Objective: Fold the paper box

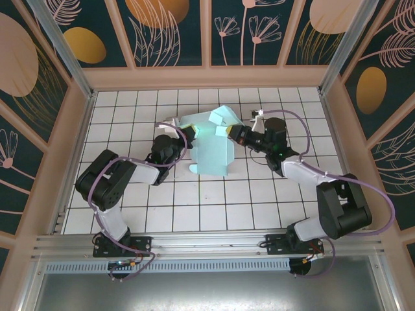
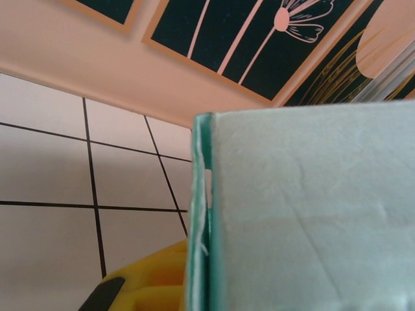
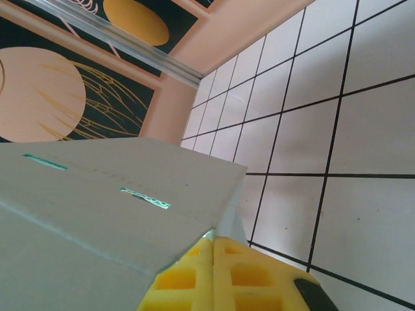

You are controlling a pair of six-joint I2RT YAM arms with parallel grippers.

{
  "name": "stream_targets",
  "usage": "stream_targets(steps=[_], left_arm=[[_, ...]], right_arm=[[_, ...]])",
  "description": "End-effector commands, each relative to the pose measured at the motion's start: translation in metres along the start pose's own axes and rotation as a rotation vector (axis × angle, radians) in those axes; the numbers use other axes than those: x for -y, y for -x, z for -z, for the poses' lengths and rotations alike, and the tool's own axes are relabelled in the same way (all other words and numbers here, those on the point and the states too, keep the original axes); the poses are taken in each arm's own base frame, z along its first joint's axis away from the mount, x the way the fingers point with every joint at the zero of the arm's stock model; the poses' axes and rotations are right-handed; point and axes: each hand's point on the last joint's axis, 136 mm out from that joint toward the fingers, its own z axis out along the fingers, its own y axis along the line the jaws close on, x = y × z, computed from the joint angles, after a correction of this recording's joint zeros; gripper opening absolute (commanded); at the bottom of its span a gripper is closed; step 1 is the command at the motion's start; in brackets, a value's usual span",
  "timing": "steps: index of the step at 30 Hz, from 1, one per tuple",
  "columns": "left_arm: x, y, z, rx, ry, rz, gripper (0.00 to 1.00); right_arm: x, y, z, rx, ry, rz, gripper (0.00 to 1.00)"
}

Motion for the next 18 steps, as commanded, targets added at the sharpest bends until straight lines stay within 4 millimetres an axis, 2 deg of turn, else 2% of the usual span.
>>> stream_targets(steps=[1, 3, 6, 9, 12, 18], left_arm=[[0.008, 0.012, 0.004, 0.035, -0.014, -0.044, 0.00], [0.003, 0.011, 0.005, 0.028, 0.017, -0.069, 0.00], [-0.005, 0.014, 0.004, 0.028, 0.068, -0.091, 0.00], [-0.009, 0.013, 0.001, 0.018, 0.099, -0.090, 0.00], [-0.018, 0.011, -0.003, 0.016, 0.141, -0.088, 0.00], [-0.026, 0.014, -0.007, 0.026, 0.189, -0.102, 0.00]], right_arm=[[-0.001, 0.014, 0.008, 0.058, -0.068, 0.111, 0.55], [0.005, 0.022, 0.014, 0.100, -0.135, 0.133, 0.66], [0.011, 0.030, 0.026, 0.155, -0.225, 0.166, 0.68], [0.007, 0.040, 0.038, 0.214, -0.280, 0.208, 0.68], [-0.008, 0.051, 0.045, 0.269, -0.309, 0.251, 0.68], [-0.058, 0.069, 0.046, 0.333, -0.291, 0.366, 0.68]])
